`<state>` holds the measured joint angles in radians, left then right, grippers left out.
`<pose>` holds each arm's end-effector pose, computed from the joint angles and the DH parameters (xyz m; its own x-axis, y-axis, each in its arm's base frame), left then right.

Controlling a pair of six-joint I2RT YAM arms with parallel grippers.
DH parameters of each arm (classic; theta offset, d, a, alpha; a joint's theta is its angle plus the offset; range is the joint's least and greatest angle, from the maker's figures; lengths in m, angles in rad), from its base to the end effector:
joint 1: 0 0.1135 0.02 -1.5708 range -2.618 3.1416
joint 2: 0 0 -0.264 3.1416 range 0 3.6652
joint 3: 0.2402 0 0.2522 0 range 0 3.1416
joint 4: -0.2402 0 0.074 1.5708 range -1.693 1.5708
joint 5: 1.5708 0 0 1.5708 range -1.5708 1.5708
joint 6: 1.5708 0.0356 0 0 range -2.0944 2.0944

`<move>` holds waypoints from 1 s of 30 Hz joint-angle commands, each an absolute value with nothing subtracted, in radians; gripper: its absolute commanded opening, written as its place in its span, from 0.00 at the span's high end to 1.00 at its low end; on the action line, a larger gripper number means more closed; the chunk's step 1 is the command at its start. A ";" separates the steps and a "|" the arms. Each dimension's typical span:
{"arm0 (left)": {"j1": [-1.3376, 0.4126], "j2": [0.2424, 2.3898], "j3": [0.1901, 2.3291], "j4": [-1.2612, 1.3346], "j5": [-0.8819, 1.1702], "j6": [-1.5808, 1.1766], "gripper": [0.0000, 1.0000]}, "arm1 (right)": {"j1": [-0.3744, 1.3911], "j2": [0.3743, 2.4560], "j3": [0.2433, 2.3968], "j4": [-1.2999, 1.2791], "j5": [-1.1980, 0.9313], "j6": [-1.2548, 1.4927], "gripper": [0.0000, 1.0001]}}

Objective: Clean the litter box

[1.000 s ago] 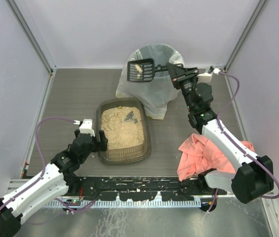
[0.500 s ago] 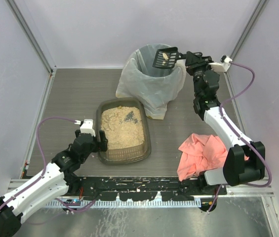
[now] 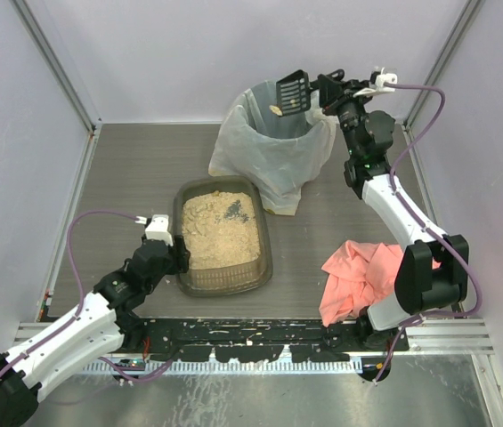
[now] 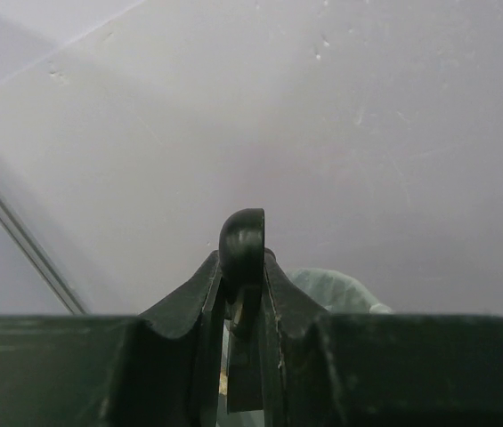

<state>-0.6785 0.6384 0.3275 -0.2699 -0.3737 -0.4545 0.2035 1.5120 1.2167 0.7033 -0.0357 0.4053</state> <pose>0.1243 -0.0835 0.1942 -0.5360 -0.0929 -0.8391 0.1240 0.9745 -0.1870 0.3493 0.0734 0.4066 0.2648 0.4570 -0.8491 -0.3683 0.8617 0.3489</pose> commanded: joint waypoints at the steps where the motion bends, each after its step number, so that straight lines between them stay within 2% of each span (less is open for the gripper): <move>1: -0.680 0.632 0.371 -0.202 -0.371 -0.446 0.43 | 0.202 1.500 1.295 0.754 -0.125 0.269 0.99; 9: -0.680 0.643 0.376 -0.201 -0.367 -0.443 0.52 | 0.202 1.517 1.340 0.710 -0.221 0.106 0.99; 21: -0.680 0.647 0.376 -0.201 -0.368 -0.443 0.58 | 0.204 1.509 1.348 0.704 -0.256 -0.001 0.99; 26: -0.680 0.646 0.376 -0.201 -0.365 -0.442 0.59 | 0.207 1.475 1.359 0.729 -0.186 0.018 0.99; 30: -0.680 0.648 0.377 -0.201 -0.364 -0.442 0.60 | 0.232 1.446 1.438 0.626 -0.101 0.064 0.99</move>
<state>-0.6785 0.6495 0.3370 -0.2584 -0.3626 -0.4545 0.2085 1.5246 1.3212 0.6403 -0.1963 0.0326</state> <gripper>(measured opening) 0.407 0.232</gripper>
